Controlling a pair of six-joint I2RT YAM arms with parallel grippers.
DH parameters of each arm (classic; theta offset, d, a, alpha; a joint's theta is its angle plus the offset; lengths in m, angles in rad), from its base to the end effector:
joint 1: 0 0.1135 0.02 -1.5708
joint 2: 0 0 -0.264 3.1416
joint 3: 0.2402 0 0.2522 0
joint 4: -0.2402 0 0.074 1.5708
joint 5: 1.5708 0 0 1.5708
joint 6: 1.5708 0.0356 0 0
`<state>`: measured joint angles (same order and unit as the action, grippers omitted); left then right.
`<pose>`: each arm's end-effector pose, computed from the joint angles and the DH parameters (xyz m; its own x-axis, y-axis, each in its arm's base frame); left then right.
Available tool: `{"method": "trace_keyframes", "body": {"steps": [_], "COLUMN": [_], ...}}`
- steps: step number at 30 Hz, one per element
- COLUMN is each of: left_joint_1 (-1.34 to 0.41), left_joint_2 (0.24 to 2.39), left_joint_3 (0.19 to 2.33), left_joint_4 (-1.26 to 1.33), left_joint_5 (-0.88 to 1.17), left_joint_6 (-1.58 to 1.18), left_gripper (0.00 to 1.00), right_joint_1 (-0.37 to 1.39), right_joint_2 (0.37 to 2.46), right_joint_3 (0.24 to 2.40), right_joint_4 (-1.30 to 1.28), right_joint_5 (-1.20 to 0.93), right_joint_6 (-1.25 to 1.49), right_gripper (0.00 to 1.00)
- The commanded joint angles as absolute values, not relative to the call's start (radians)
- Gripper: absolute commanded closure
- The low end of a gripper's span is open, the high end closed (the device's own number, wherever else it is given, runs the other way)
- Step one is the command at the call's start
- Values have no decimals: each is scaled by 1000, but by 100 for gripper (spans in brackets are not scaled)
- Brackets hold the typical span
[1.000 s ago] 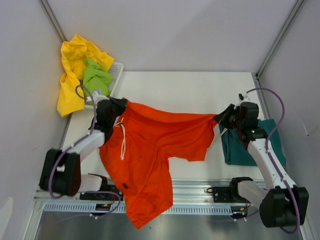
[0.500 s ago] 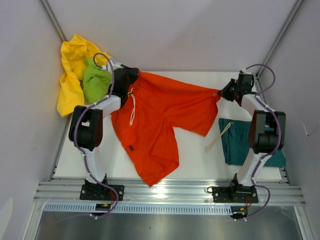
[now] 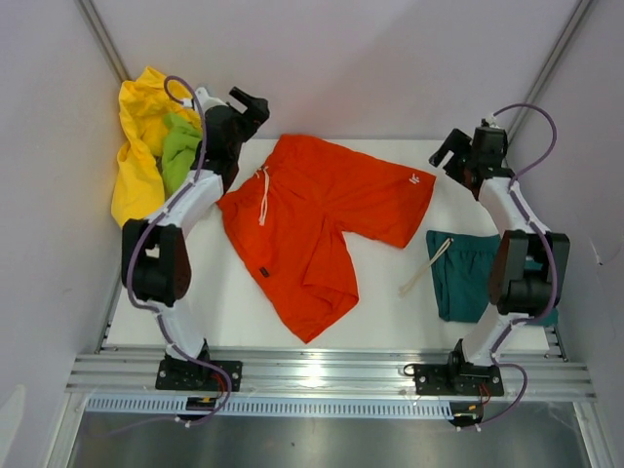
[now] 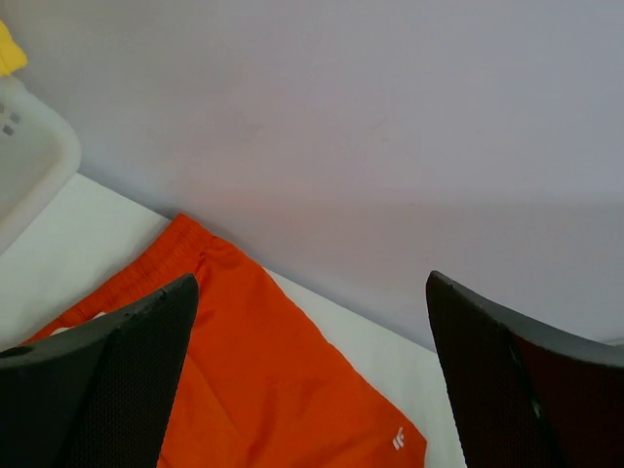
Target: Fold and stack the shorts
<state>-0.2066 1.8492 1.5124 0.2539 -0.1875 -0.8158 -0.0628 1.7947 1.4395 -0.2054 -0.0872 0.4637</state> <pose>0.4439 -0.0863 0.3340 -0.0699 -0.7164 -0.6942 -0.0455 0.6974 -0.7152 0.4212 -0.0234 0.2838 -0.4796 0.4766 -0.7368 0.2274 0.8785 0.4202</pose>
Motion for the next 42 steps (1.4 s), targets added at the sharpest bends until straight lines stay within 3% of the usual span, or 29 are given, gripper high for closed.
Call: {"method": "trace_keyframes", "body": {"steps": [1,4,9,13,18,27,32,42], "left_joint_1": [-209,-212,-212,-212,-204,-179,-172,-147], "left_joint_2": [1691,1580,1370,1212,1112,1101,1161,1209], "left_joint_3": [1476,1378,1189,1007,829,713,680,680], "left_joint_4": [148,42,-179,-224,-230,-160,-112,-87], "left_joint_5": [-178,-149,-158,-155,-183,-137,-106,-78], "left_joint_6": [-742,-719,-738,-752,-715,-670,-673,-666], "left_gripper": [1,1,1,1,1,1,1,1], "right_joint_1": [-9,101,300,536,784,1064,1150,1187], "right_joint_2": [1663,1560,1378,1293,1279,1541,1756,1922], "right_joint_3": [1334,1223,1054,976,928,1021,1152,1275], "right_joint_4": [-230,-258,-268,-301,-290,-293,-370,-379], "right_joint_5": [-127,-121,-78,-6,170,394,561,707], "right_joint_6": [374,324,304,343,383,437,445,417], "right_gripper": [12,19,39,45,46,46,44,43]}}
